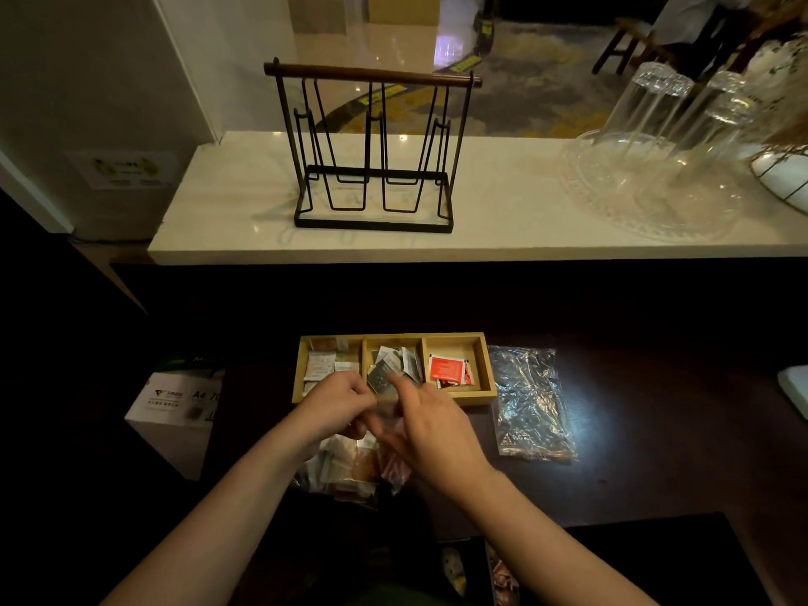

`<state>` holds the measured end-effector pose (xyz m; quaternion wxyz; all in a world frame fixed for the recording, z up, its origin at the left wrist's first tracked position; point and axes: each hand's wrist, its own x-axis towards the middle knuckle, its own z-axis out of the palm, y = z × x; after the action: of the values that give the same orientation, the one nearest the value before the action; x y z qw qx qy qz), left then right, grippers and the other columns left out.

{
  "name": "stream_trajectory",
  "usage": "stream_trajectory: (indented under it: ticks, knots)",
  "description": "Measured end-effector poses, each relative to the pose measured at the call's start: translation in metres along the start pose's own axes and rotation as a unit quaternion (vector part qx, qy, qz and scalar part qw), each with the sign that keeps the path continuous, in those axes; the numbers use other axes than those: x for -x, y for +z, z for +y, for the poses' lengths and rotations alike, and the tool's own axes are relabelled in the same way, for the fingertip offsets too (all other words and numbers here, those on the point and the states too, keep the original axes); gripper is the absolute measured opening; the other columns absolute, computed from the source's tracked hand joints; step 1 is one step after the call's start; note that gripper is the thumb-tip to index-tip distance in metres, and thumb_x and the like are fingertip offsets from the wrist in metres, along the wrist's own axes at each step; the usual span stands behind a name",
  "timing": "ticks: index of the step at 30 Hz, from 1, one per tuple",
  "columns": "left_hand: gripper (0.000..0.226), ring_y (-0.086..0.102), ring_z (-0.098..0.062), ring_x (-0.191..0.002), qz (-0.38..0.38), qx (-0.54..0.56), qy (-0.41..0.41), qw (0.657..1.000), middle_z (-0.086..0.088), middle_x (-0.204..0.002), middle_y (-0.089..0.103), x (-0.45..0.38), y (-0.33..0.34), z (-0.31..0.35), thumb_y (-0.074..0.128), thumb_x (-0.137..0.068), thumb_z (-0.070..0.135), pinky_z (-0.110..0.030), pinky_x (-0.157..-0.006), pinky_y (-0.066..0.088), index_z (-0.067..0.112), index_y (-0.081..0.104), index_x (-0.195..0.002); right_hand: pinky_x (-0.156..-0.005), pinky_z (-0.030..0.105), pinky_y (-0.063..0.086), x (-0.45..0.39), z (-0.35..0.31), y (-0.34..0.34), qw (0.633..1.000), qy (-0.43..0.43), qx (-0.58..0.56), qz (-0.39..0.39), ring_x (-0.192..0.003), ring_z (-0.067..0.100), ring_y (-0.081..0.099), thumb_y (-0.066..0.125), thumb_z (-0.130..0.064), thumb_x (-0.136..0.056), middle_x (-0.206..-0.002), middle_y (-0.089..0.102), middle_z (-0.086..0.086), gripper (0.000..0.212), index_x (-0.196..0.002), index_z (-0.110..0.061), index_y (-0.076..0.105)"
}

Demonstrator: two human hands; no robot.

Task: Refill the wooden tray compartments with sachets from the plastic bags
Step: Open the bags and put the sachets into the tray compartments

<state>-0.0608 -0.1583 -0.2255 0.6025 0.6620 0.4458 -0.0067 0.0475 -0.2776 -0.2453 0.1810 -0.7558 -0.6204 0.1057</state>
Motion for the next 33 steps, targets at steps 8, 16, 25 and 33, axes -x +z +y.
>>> stream_trajectory:
  ticks: [8,16,25,33]
  knots:
    - [0.022,0.057,-0.011,-0.051,0.012,0.067,0.026,0.997,-0.005,-0.063,0.066,0.000,-0.011,-0.010,0.049,-0.096,0.019,-0.023,-0.052,0.050,0.007,0.060,-0.081,-0.064,0.017,0.043,-0.021,0.007,-0.008,0.994,0.053,-0.086,-0.051,-0.082,0.014,0.065,0.057,-0.012,-0.090,-0.093,0.070,0.003,0.013,-0.101,-0.013,0.064]
    - [0.054,0.066,-0.031,-0.089,-0.020,0.276,-0.195,0.941,-0.015,-0.104,0.066,-0.018,0.017,-0.072,0.038,-0.094,0.053,-0.042,-0.066,0.056,0.010,0.053,-0.122,-0.064,0.025,0.052,-0.044,0.002,-0.073,0.973,-0.016,-0.229,-0.032,-0.064,0.010,0.065,0.067,-0.014,-0.086,-0.070,0.070,-0.001,0.006,-0.086,-0.009,0.069]
    - [0.030,0.066,-0.021,-0.071,0.085,0.347,-0.098,0.929,-0.010,-0.094,0.069,-0.020,0.013,-0.046,0.049,-0.096,0.032,-0.026,-0.039,0.047,0.011,0.060,-0.113,-0.072,0.047,0.056,-0.061,0.037,-0.095,0.963,0.042,-0.260,0.051,-0.074,0.021,0.067,0.075,-0.024,-0.077,-0.075,0.069,0.001,0.012,-0.081,-0.016,0.066]
    - [0.025,0.061,-0.018,-0.057,0.255,0.049,0.040,0.965,-0.009,-0.080,0.064,-0.028,-0.008,-0.027,0.040,-0.100,0.026,-0.024,-0.036,0.044,0.011,0.057,-0.091,-0.075,0.037,0.056,-0.069,0.075,-0.085,0.974,0.102,-0.180,0.088,-0.077,0.011,0.066,0.069,-0.024,-0.083,-0.080,0.070,-0.005,0.003,-0.086,-0.023,0.069]
